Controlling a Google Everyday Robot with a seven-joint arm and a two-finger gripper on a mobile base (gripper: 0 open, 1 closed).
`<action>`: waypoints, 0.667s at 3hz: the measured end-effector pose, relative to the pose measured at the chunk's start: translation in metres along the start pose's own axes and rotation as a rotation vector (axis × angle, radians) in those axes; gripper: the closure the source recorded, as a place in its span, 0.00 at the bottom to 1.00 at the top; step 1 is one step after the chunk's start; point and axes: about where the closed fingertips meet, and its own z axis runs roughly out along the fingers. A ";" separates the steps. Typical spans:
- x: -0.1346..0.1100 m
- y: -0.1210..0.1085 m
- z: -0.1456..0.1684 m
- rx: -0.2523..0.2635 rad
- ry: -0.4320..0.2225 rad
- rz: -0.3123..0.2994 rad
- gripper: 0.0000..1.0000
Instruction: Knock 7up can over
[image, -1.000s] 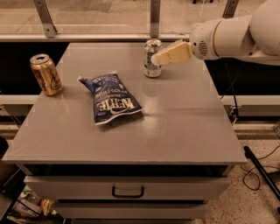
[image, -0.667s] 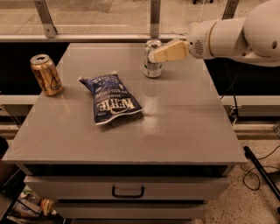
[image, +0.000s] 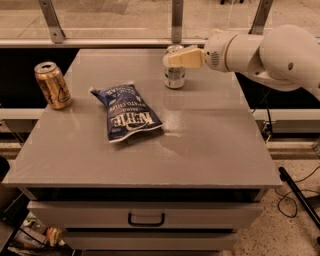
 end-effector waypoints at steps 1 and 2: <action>0.007 -0.001 0.018 0.015 -0.055 0.008 0.00; 0.020 0.000 0.035 0.021 -0.087 0.023 0.00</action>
Offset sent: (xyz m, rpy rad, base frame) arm 0.0374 0.0211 -0.0467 0.1106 -0.0751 -0.0269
